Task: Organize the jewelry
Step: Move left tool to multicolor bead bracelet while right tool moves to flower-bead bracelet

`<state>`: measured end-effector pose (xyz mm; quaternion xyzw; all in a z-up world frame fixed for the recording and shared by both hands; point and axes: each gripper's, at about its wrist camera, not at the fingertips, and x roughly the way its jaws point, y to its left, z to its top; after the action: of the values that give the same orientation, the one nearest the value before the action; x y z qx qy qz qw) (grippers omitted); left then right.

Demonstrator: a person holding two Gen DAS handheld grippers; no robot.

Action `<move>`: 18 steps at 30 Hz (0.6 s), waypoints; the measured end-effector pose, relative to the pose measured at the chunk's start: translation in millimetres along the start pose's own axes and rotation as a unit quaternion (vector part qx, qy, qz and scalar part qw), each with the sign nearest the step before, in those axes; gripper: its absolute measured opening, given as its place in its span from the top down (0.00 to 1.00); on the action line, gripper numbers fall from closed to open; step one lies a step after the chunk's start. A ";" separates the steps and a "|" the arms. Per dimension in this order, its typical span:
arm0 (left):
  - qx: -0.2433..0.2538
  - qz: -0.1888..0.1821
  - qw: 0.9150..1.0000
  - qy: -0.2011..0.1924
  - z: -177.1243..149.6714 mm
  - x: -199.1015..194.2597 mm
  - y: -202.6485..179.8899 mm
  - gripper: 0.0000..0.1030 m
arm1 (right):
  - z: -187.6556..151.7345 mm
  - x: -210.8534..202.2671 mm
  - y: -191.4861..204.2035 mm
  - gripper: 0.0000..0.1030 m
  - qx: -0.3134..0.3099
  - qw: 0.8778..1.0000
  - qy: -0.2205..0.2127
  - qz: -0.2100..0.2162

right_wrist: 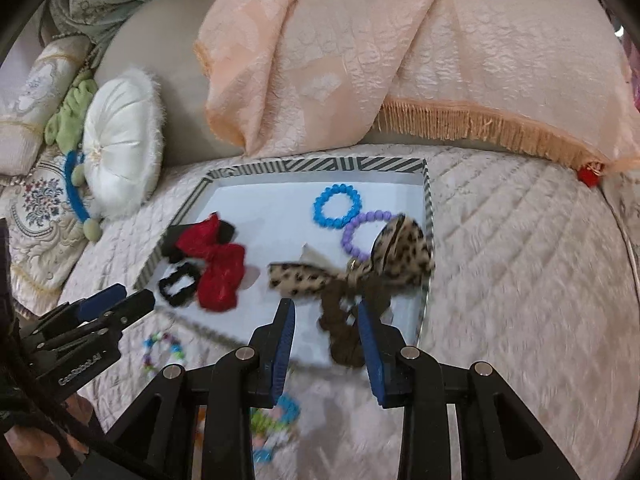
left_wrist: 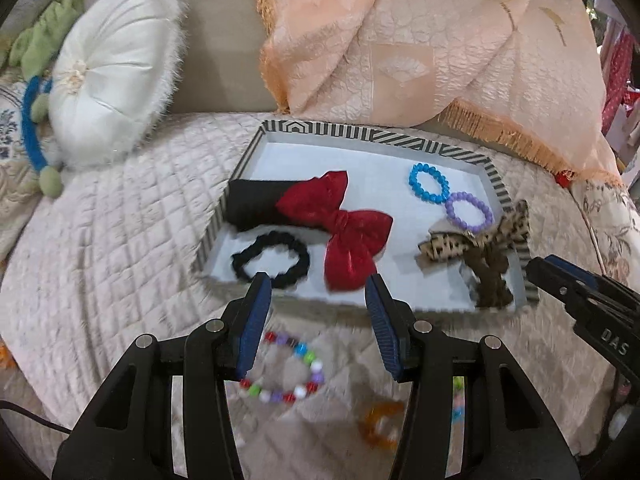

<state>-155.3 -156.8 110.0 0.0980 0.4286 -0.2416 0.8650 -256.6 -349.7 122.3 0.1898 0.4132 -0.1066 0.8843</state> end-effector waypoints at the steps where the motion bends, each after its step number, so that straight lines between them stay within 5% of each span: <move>1: 0.001 0.002 1.000 -0.002 -4.7 -5.4 0.7 0.53 | -3.2 -3.5 3.9 0.70 0.001 1.000 -0.002 0.004; 18: -0.001 0.011 0.999 -0.038 -54.2 -64.0 1.2 0.53 | -61.3 -56.9 52.4 0.66 -0.028 1.000 -0.011 -0.006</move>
<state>-225.4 -114.0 127.2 0.0930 0.3948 -0.2355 0.8832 -316.9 -274.6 143.2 0.1614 0.4077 -0.1021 0.8929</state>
